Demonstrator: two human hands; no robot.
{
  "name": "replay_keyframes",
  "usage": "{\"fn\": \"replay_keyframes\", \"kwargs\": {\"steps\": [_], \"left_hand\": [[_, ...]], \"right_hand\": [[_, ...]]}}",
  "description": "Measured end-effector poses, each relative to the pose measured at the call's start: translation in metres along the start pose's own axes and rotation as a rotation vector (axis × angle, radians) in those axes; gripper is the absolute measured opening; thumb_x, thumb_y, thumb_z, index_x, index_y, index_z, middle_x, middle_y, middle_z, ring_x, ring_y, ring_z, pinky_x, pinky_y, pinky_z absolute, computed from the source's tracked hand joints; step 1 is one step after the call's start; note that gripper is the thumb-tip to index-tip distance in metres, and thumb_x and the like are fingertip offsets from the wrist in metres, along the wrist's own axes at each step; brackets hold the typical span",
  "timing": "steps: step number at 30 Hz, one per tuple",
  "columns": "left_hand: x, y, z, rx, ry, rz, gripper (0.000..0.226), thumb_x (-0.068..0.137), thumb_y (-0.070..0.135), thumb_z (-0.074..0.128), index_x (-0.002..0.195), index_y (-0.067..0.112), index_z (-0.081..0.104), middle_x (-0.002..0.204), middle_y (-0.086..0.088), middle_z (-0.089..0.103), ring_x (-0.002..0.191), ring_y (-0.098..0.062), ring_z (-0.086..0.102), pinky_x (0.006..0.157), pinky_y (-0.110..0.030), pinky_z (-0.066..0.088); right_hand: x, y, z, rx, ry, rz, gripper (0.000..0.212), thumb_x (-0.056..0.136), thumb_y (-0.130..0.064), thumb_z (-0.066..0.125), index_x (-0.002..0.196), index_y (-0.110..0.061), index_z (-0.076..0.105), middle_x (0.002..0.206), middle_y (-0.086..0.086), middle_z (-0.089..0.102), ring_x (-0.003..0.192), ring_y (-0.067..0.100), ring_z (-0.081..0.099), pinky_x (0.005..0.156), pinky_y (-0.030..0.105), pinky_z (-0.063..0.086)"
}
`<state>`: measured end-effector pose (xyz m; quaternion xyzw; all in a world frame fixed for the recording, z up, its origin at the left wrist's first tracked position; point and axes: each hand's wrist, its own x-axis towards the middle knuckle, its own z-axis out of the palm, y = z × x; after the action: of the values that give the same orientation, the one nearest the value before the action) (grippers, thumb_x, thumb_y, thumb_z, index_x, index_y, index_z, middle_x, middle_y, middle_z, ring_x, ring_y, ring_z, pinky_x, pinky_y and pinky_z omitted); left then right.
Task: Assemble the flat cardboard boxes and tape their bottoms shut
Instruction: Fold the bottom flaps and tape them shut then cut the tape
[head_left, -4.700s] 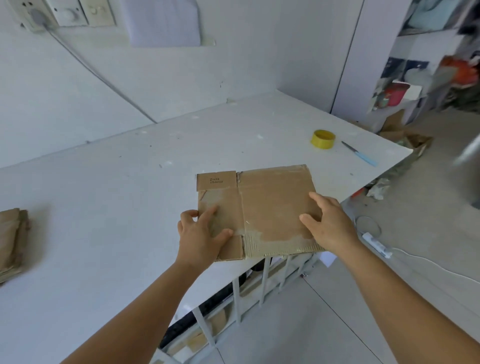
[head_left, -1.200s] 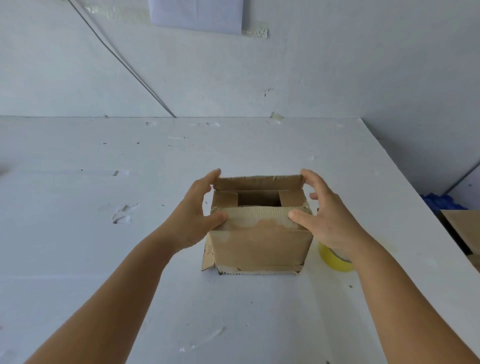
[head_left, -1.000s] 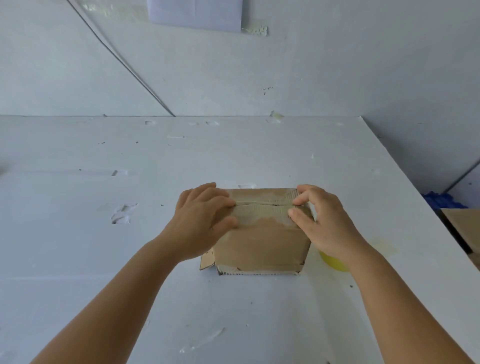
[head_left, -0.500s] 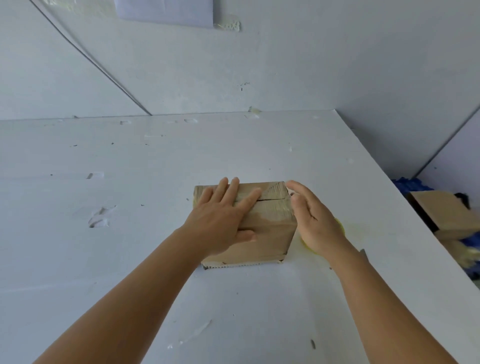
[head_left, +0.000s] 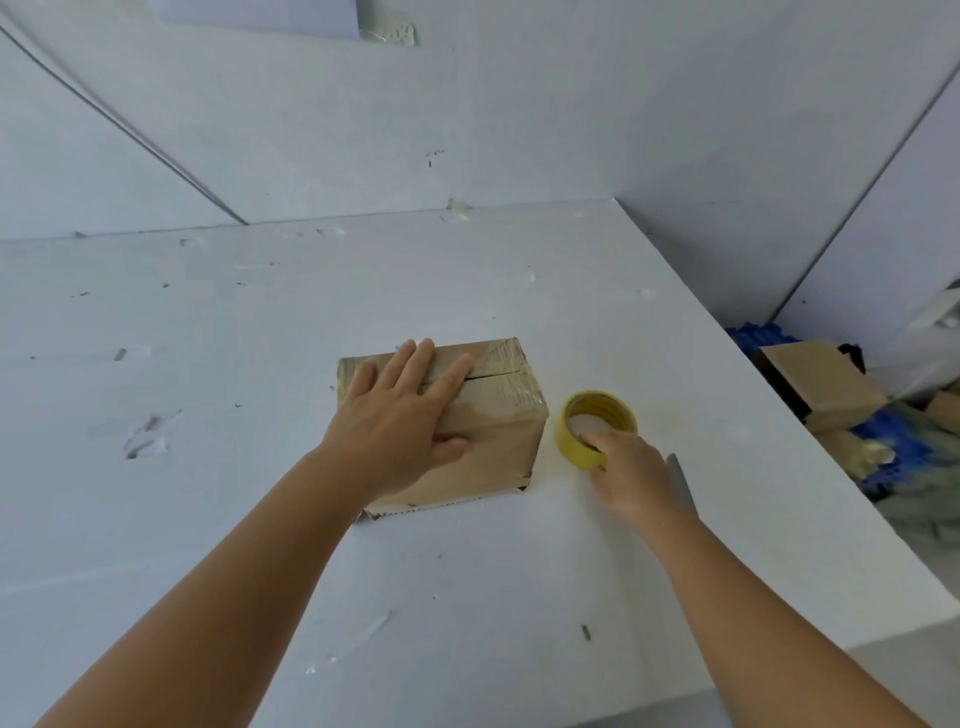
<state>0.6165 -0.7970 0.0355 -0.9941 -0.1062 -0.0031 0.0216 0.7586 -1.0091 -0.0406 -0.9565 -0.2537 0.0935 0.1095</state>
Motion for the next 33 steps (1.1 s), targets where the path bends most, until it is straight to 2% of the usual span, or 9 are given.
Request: {"fn": "replay_keyframes", "kwargs": {"steps": [3,6,8,11,15,20,24,29,33], "left_hand": [[-0.002,-0.001,0.001,-0.005,0.004,-0.004,0.080,0.089,0.065,0.032,0.150,0.033,-0.009,0.159,-0.008,-0.005,0.147,-0.024,-0.006,0.117,-0.041,0.007],[-0.005,-0.003,0.001,-0.034,0.029,-0.003,0.080,0.088,0.065,0.034,0.150,0.033,-0.004,0.158,-0.009,0.003,0.146,-0.025,0.001,0.117,-0.039,0.007],[-0.007,-0.002,0.000,-0.047,0.075,0.002,0.082,0.082,0.072,0.025,0.151,0.032,0.004,0.153,-0.007,0.014,0.142,-0.025,0.013,0.115,-0.037,0.010],[-0.009,-0.001,-0.002,-0.097,0.099,0.000,0.092,0.072,0.076,0.003,0.151,0.030,0.012,0.149,-0.006,0.023,0.139,-0.025,0.020,0.114,-0.037,0.012],[-0.010,0.001,-0.002,-0.124,0.124,-0.026,0.101,0.067,0.082,-0.012,0.151,0.030,0.012,0.150,0.000,0.022,0.138,-0.022,0.018,0.114,-0.033,0.011],[-0.015,0.003,-0.007,-0.248,0.170,-0.082,0.096,0.066,0.080,0.014,0.148,0.031,0.023,0.150,0.009,0.024,0.135,-0.016,0.020,0.111,-0.024,0.013],[-0.017,0.000,-0.007,-0.347,0.174,-0.082,0.087,0.080,0.066,0.051,0.149,0.021,0.024,0.150,0.007,0.027,0.136,-0.014,0.024,0.110,-0.022,0.017],[-0.021,-0.001,-0.012,-0.793,0.417,-0.230,0.076,0.081,0.042,0.067,0.145,0.018,0.033,0.137,0.009,0.043,0.125,-0.004,0.040,0.095,-0.013,0.029],[-0.015,0.002,-0.029,-1.140,0.556,-0.394,0.049,0.082,0.026,0.071,0.128,0.021,0.054,0.114,0.011,0.062,0.106,-0.001,0.057,0.094,-0.018,0.044]], "right_hand": [[0.009,0.000,0.006,0.100,0.062,0.038,0.037,0.090,-0.012,0.046,0.118,-0.029,0.064,0.114,0.009,0.066,0.104,0.033,0.058,0.077,0.033,0.044],[0.010,-0.005,-0.004,0.251,0.153,0.094,0.035,0.093,-0.017,0.047,0.122,-0.029,0.062,0.112,0.009,0.068,0.102,0.033,0.060,0.078,0.033,0.045],[0.010,-0.011,-0.016,0.415,0.257,0.124,0.030,0.091,-0.017,0.050,0.115,-0.022,0.066,0.105,0.010,0.070,0.096,0.031,0.061,0.078,0.035,0.048],[0.008,-0.027,-0.040,0.601,0.389,0.094,0.018,0.087,-0.015,0.057,0.100,-0.018,0.069,0.090,-0.001,0.069,0.085,0.019,0.061,0.071,0.027,0.044],[-0.007,-0.063,-0.074,0.815,0.470,-0.084,0.008,0.084,-0.018,0.064,0.089,-0.024,0.064,0.080,-0.022,0.063,0.075,-0.008,0.060,0.068,0.008,0.043],[-0.017,-0.108,-0.077,0.870,0.499,-0.290,0.008,0.082,-0.020,0.069,0.085,-0.026,0.064,0.084,-0.016,0.069,0.083,-0.002,0.063,0.074,0.009,0.046],[-0.012,-0.124,-0.054,0.794,0.497,-0.365,0.008,0.081,-0.019,0.071,0.085,-0.022,0.065,0.082,-0.016,0.066,0.080,0.000,0.060,0.070,0.008,0.044],[-0.007,-0.125,-0.043,0.770,0.526,-0.408,0.010,0.078,-0.015,0.073,0.082,-0.018,0.065,0.077,-0.015,0.064,0.078,0.000,0.060,0.067,0.004,0.041],[-0.007,-0.126,-0.041,0.761,0.531,-0.444,0.010,0.077,-0.015,0.075,0.082,-0.018,0.067,0.078,-0.015,0.065,0.078,0.004,0.061,0.068,0.008,0.044]]}}
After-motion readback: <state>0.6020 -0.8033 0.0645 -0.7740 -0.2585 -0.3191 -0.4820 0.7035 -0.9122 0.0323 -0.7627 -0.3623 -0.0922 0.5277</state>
